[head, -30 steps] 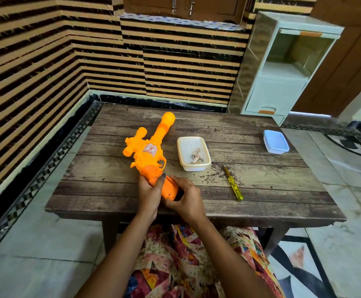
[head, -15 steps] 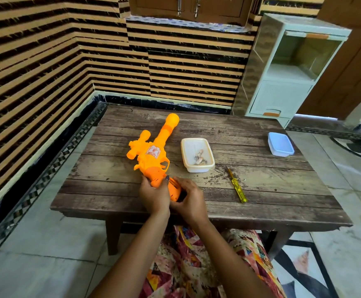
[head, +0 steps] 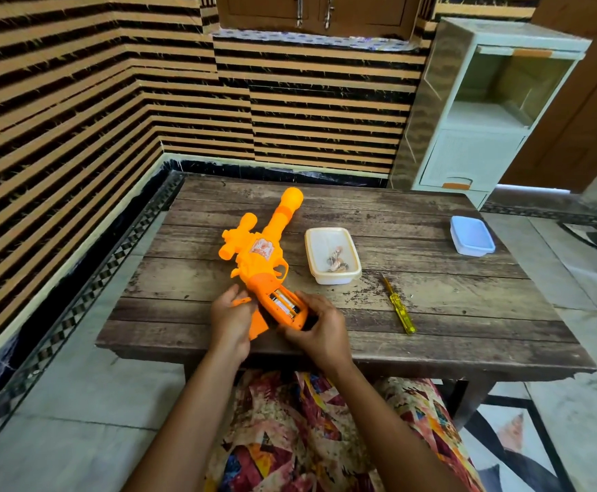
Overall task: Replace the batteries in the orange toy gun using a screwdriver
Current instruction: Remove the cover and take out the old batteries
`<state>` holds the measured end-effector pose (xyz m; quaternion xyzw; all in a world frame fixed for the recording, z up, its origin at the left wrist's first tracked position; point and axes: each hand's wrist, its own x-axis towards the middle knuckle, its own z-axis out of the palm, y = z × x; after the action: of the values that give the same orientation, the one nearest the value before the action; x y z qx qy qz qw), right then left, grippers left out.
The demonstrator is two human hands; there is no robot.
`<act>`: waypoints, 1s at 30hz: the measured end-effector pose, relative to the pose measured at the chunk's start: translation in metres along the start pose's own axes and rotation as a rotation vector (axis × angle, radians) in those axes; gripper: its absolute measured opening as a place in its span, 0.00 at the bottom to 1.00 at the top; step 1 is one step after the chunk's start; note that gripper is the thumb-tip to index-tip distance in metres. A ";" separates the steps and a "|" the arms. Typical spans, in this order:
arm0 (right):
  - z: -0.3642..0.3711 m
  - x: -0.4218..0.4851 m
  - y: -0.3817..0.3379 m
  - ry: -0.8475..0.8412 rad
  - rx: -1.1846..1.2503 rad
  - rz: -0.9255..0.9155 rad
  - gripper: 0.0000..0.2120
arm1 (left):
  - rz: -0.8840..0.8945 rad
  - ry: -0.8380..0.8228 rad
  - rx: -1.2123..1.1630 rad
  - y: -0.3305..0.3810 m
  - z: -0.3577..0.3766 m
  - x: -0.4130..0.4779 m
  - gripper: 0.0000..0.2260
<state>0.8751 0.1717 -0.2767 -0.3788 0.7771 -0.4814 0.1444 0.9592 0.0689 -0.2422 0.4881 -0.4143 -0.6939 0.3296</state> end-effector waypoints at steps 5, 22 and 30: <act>-0.006 0.003 -0.002 0.002 0.110 0.094 0.32 | 0.197 0.166 0.128 0.005 -0.036 0.039 0.17; -0.012 0.000 -0.006 0.000 0.203 0.124 0.32 | 0.414 -0.126 0.305 0.000 0.014 -0.006 0.20; -0.018 -0.003 0.002 -0.107 0.286 0.060 0.29 | 0.364 -0.107 0.167 -0.029 0.029 -0.001 0.27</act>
<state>0.8658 0.1862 -0.2702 -0.3561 0.7028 -0.5618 0.2524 0.9307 0.0895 -0.2629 0.3931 -0.5688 -0.6111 0.3853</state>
